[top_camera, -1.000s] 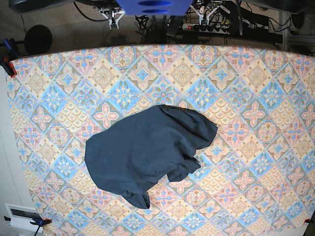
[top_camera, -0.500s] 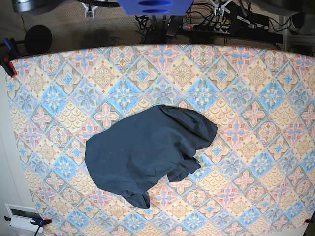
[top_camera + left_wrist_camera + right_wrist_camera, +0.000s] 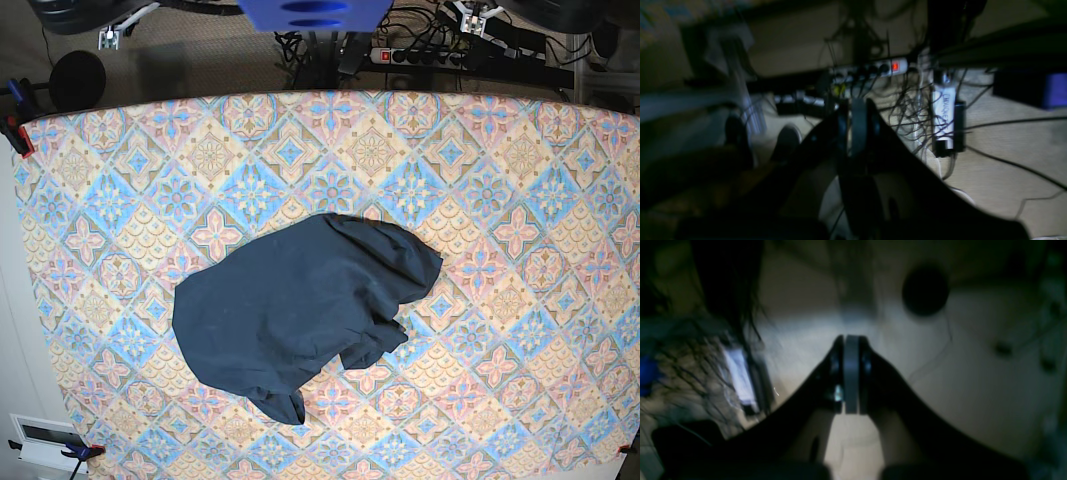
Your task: Layout the t-shirt on the table in an organized manner, then fold the t-shirt properly
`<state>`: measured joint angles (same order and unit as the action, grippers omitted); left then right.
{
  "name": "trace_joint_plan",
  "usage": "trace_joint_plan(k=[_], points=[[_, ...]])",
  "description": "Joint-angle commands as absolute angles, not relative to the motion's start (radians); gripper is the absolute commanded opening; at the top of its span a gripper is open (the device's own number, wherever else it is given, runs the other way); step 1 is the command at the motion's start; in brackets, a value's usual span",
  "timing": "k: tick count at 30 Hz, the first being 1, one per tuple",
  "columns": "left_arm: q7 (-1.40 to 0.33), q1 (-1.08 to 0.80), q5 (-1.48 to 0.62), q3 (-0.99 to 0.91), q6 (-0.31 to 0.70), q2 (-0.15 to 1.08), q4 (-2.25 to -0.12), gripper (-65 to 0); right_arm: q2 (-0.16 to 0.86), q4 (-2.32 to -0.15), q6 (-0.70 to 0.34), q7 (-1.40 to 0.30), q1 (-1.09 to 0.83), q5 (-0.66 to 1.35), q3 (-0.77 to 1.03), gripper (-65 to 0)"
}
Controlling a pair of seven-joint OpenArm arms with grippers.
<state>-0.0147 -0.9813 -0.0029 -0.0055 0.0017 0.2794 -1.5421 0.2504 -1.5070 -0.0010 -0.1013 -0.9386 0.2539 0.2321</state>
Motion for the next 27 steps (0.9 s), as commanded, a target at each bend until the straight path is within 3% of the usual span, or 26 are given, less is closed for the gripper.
trace_joint_plan(k=[1,12,17,27], points=[[-0.004,-1.023,-0.002,-0.007,-0.002,0.291,-1.604,-64.8,0.248,-1.557,-0.012,-0.102,-0.981,0.255,0.245,-65.0],[-0.004,-1.15,-0.004,-0.01,-0.004,0.323,-2.018,-64.8,0.248,-1.982,-0.012,-0.102,-1.093,0.255,0.283,-65.0],[-0.004,-1.122,-0.004,-0.012,-0.004,0.323,-2.046,-64.8,0.248,-2.006,-0.012,-0.094,-1.148,0.254,0.275,-65.0],[-0.004,-0.96,-0.004,-0.012,-0.005,0.318,-2.048,-64.8,0.251,-2.018,-0.012,-0.101,-0.935,0.252,0.12,-65.0]])
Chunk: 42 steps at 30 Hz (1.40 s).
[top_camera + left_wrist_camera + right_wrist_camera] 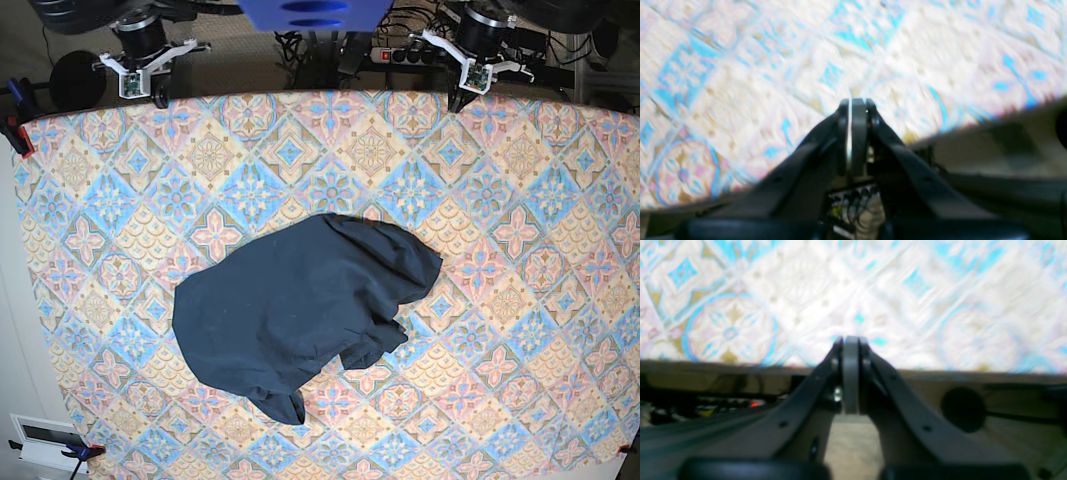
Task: Layout the t-shirt on the table in an organized manner, then fold the t-shirt properly
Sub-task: 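Lower the left gripper onto the crumpled navy t-shirt and grasp it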
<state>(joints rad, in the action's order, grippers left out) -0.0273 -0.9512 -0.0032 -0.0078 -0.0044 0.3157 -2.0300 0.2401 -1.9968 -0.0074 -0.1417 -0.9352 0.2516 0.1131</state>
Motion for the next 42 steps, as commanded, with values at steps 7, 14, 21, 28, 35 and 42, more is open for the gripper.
trace_joint_plan(k=[7,14,21,28,35,42], points=[[-0.102,-0.799,-0.004,-0.01,-0.005,0.268,-2.048,-64.8,0.335,-2.02,-0.013,-0.182,-0.768,0.251,-0.018,-65.0],[-0.312,-0.581,-0.004,-0.002,-0.004,0.174,-2.048,-64.8,0.384,-2.02,-0.013,-0.291,-0.579,0.251,-0.191,-65.0],[-0.526,-0.358,-0.002,0.001,-0.002,0.093,-2.041,-61.4,0.381,-2.02,-0.013,-0.361,-0.507,0.251,-0.222,-58.8],[-0.677,-0.154,-0.002,0.071,-0.001,0.062,-1.977,-48.1,0.381,-2.022,-0.013,-0.361,-0.512,0.251,-0.222,-58.6],[-0.676,-0.024,-0.002,0.111,-0.001,-0.012,-1.747,-43.1,0.381,-2.022,-0.013,-0.361,-0.521,0.251,-0.22,-58.6],[-0.676,0.084,-0.004,0.111,-0.001,-0.064,-1.59,-41.1,0.381,-2.022,-0.013,-0.361,-0.526,0.251,-0.216,-58.6]])
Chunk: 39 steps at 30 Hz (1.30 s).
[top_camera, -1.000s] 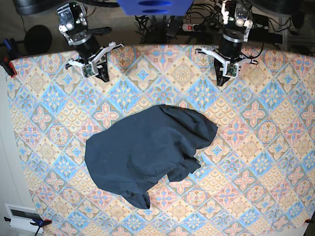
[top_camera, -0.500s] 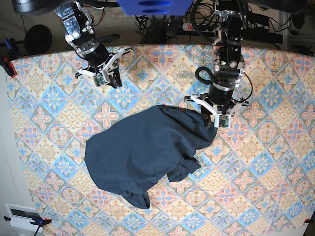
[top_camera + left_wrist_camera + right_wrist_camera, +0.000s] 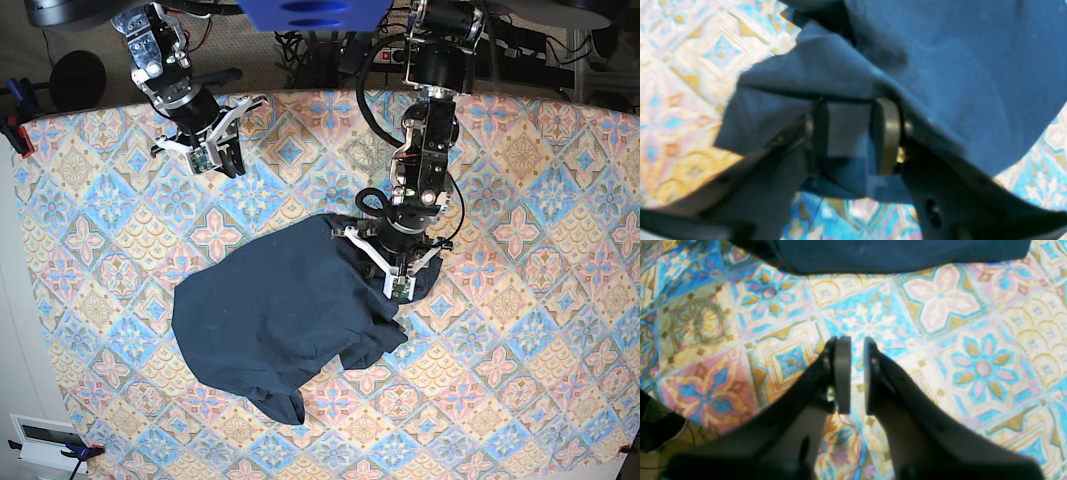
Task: Layout the t-shirt on the table in an organized manner, then fold the t-shirt properly
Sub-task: 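Lower the left gripper onto the crumpled navy t-shirt and grasp it, then drag the grasped shirt edge away from the right gripper with the left gripper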
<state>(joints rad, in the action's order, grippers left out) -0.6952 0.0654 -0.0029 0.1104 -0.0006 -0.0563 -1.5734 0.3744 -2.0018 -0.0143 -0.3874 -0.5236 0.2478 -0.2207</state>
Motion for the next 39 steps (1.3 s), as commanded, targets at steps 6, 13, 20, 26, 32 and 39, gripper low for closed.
trace_joint_plan(k=[6,13,20,26,32,39], points=[[-0.674,0.142,-0.054,0.105,-0.001,-0.071,-1.486,-35.9,0.381,-2.022,-0.013,-0.361,-0.526,0.251,-0.214,-58.6],[-0.674,0.202,-0.165,0.111,-0.001,-0.071,-1.372,-35.9,0.381,-2.022,-0.013,-0.361,-0.522,0.251,-0.213,-58.6],[-0.674,0.216,-0.182,0.111,0.082,-0.064,-1.337,-53.6,0.381,-2.022,-0.013,-0.363,-0.521,0.251,-0.211,-58.6],[-0.676,0.077,-0.186,0.102,0.171,0.048,-1.63,-65.0,0.381,-2.02,-0.013,-0.363,-0.519,0.251,-0.188,-58.6],[-0.676,-0.122,-0.189,0.022,0.173,0.171,-1.934,-65.0,0.384,-2.02,-0.013,-0.364,-0.504,0.251,-0.177,-58.6],[-0.679,-0.248,-0.394,-0.381,0.176,0.202,-2.029,-65.0,0.384,-2.02,-0.013,-0.363,-0.499,0.251,-0.18,-58.6]])
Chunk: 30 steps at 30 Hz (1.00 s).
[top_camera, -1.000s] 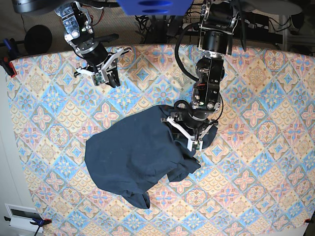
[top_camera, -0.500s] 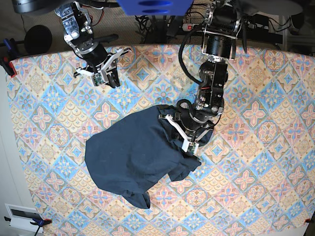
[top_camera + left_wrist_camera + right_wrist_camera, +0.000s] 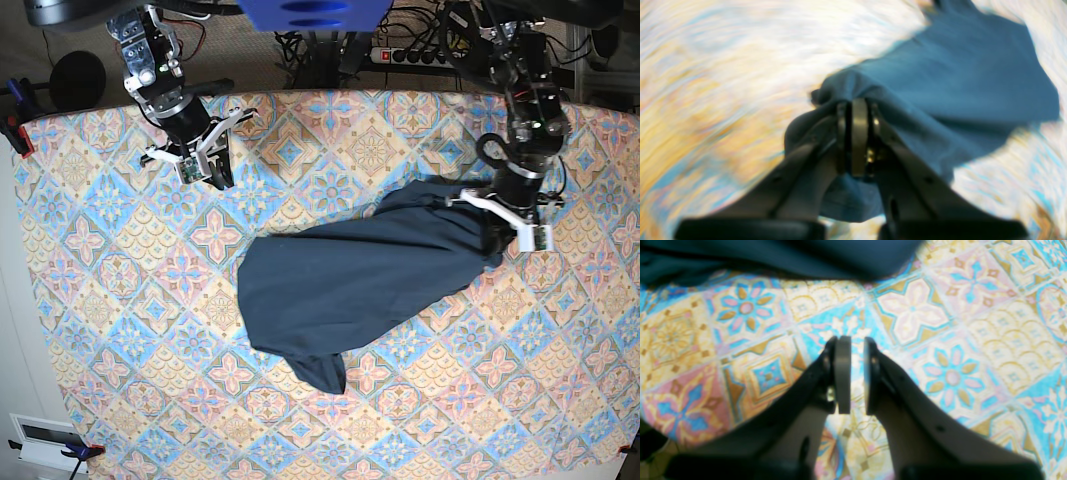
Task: Layout the t-shirt on the table in an organized manner, then fold the t-shirt properly
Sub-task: 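Drag the grasped shirt edge away from the right gripper with the left gripper, then reach the right gripper to the shirt's loose end and grasp it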
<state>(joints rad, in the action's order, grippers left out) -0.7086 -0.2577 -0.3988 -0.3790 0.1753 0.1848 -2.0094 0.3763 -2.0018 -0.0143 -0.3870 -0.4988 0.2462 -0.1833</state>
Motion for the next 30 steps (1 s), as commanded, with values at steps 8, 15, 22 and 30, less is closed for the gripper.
trace_joint_plan(k=[8,15,22,30], points=[[-0.68,-0.326,-0.61,-0.651,0.174,0.266,-1.985,-65.0,0.386,-2.015,-0.015,-0.372,-0.414,0.251,-0.312,-58.3],[-0.682,-0.366,-0.618,-0.65,0.168,0.262,-1.891,-58.0,0.381,-1.951,-0.062,-0.372,-0.268,0.252,-0.43,-53.8],[-0.682,-0.398,-0.621,-0.657,0.168,0.266,-1.848,-39.2,0.358,-1.88,-0.062,-0.372,-0.182,0.254,-0.479,-53.4],[-0.682,-0.415,-0.619,-0.65,0.17,0.232,-1.848,-36.7,0.28,-1.75,-0.062,-0.441,-0.05,0.255,-0.581,-46.2]])
